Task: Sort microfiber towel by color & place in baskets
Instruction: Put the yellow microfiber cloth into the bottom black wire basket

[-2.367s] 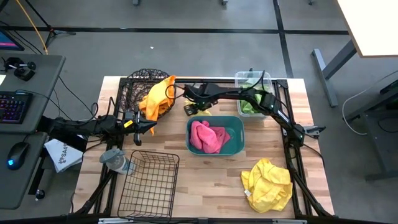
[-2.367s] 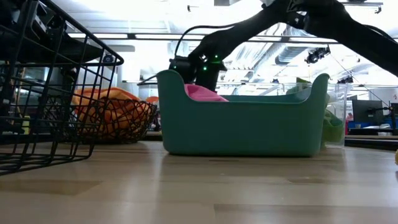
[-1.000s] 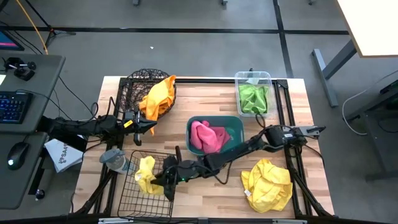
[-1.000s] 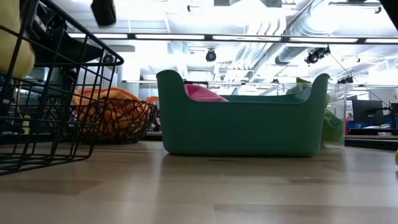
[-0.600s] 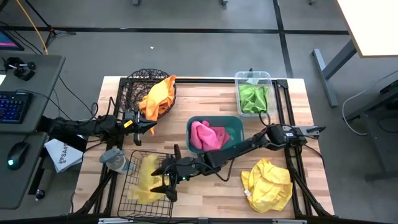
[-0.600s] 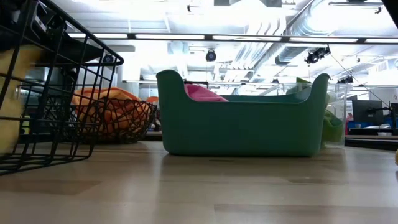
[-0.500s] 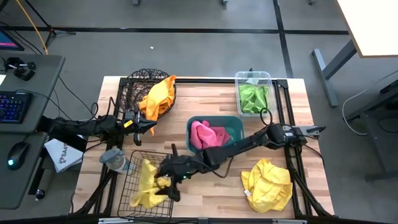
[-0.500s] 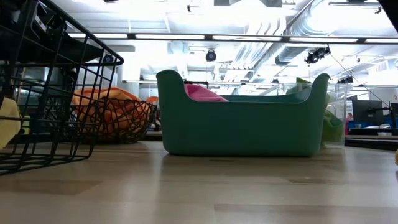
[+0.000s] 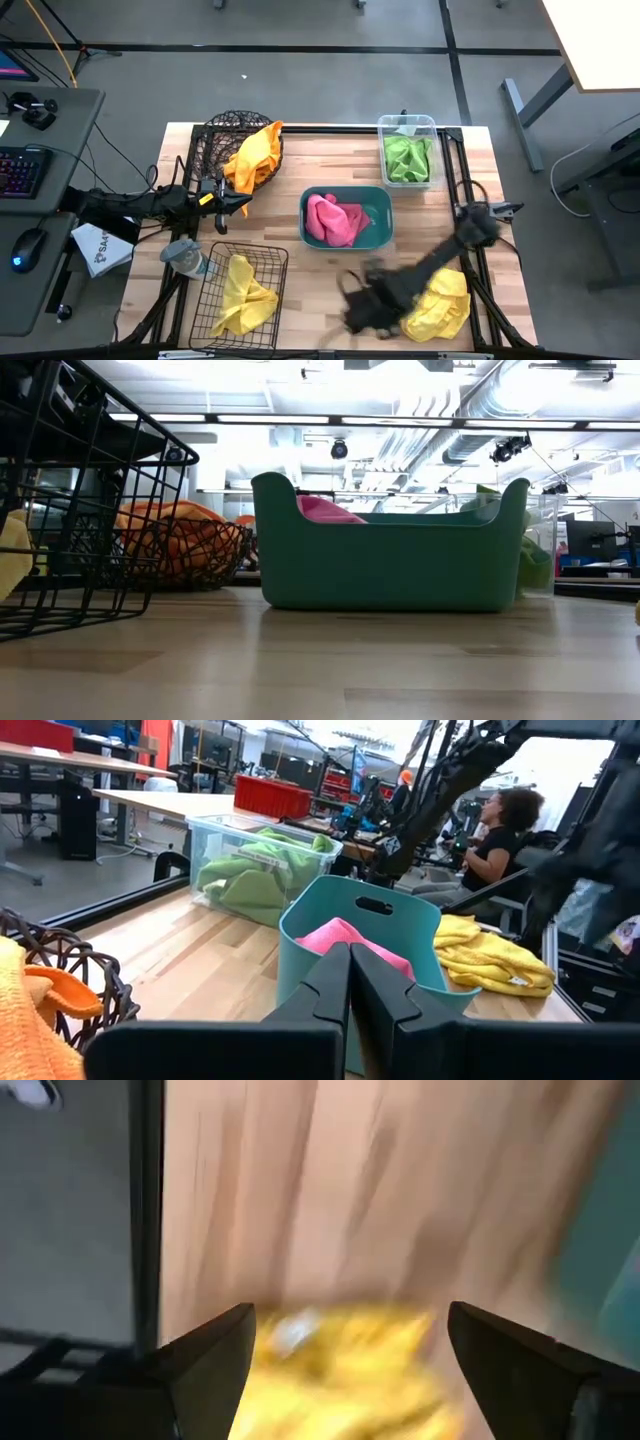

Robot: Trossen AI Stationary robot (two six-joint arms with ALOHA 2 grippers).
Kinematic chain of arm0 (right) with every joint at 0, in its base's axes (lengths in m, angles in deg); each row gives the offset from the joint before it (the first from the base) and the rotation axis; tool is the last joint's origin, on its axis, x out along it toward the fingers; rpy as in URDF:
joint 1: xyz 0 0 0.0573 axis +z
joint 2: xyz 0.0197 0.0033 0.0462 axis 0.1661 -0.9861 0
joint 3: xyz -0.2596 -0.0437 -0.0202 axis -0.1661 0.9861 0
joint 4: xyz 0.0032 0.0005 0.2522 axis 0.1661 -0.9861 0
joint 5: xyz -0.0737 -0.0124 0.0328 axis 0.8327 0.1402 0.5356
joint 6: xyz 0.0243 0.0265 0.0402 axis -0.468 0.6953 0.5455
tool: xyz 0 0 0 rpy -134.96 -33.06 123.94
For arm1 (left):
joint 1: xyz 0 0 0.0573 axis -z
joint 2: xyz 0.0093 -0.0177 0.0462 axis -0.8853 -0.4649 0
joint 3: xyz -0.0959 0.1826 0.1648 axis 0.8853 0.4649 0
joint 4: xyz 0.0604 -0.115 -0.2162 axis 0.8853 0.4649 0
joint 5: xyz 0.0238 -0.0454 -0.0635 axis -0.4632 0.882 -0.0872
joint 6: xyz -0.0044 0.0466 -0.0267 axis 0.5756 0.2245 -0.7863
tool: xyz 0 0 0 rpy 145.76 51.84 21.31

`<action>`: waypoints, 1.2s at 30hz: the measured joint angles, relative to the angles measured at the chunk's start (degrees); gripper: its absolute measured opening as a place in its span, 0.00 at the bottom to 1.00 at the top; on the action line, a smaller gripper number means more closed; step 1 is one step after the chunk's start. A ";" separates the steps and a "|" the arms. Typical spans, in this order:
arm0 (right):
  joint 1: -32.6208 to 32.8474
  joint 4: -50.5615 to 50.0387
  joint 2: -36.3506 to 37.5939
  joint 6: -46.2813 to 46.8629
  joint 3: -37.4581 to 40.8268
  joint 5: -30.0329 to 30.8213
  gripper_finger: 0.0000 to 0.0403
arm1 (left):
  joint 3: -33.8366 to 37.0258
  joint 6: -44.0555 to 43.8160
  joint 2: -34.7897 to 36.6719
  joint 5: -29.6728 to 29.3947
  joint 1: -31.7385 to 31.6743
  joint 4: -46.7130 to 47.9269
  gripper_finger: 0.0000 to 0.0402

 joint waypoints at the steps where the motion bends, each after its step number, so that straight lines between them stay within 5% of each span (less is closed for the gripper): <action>1: 1.62 1.73 2.31 4.41 5.52 -0.74 0.80 | 0.00 0.00 0.00 0.03 -0.01 -0.02 0.00; 7: 10.15 15.95 17.02 42.96 33.97 -6.72 0.79 | 0.00 -0.02 0.00 0.07 0.00 0.02 0.00; 10: 13.64 15.64 21.61 61.39 41.31 -5.97 0.78 | 0.02 -0.02 0.00 0.09 0.00 0.02 0.00; 14: 16.44 15.44 24.66 74.50 46.44 -3.63 0.78 | 0.00 -0.02 0.00 0.10 -0.01 0.02 0.00; 23: 16.32 15.53 24.22 77.91 52.41 -3.10 0.75 | 0.01 -0.01 0.00 0.14 0.00 0.02 0.00; 26: 15.99 15.55 24.22 77.44 53.25 -3.10 0.58 | 0.00 -0.02 0.00 0.14 0.00 0.02 0.00; 31: 16.10 14.82 24.44 73.13 51.40 -1.29 0.06 | 0.01 0.00 0.00 0.14 -0.02 0.02 0.00; 36: 16.10 5.69 26.09 70.33 42.23 1.14 0.02 | 0.02 0.00 0.00 0.14 -0.01 0.01 0.00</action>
